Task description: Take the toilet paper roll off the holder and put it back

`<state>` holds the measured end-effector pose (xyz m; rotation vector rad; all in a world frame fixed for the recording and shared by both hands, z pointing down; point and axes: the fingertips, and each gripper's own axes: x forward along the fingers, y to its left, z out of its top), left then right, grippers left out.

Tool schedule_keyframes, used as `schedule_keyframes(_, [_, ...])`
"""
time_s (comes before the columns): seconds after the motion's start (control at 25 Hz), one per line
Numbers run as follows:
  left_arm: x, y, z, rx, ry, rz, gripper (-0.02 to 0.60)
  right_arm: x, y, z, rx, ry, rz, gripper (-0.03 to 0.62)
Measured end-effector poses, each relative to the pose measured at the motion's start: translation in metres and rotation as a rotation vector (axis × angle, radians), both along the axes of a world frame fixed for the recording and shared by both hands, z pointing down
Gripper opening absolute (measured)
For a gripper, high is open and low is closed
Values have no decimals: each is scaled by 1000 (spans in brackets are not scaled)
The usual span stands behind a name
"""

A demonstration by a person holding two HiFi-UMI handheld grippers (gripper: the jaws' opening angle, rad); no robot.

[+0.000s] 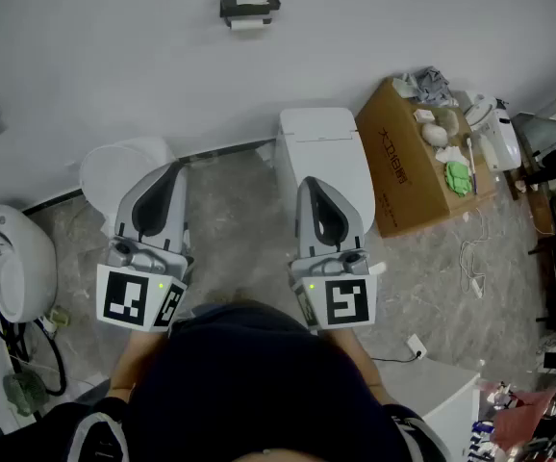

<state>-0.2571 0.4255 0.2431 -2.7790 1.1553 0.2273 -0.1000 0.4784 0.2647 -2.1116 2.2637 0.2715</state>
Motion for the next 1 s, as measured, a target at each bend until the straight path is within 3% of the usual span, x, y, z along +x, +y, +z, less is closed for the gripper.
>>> schedule_keyframes(0.24, [14, 20, 10, 1, -27, 1, 2, 4, 14, 3, 31, -27, -29, 15])
schedule_keyframes(0.64, [21, 15, 19, -18, -58, -18, 2, 9, -3, 14, -7, -42, -89, 20])
schedule_keyframes(0.68, [23, 13, 19, -20, -59, -16, 2, 9, -5, 15, -11, -41, -94, 58])
schedule_keyframes(0.72, [24, 10, 20, -21, -60, -12, 0, 9, -9, 15, -14, -41, -98, 136])
schedule_keyframes(1.0, [33, -35, 25, -20, -62, -1, 2, 14, -52, 21, -20, -57, -108, 144])
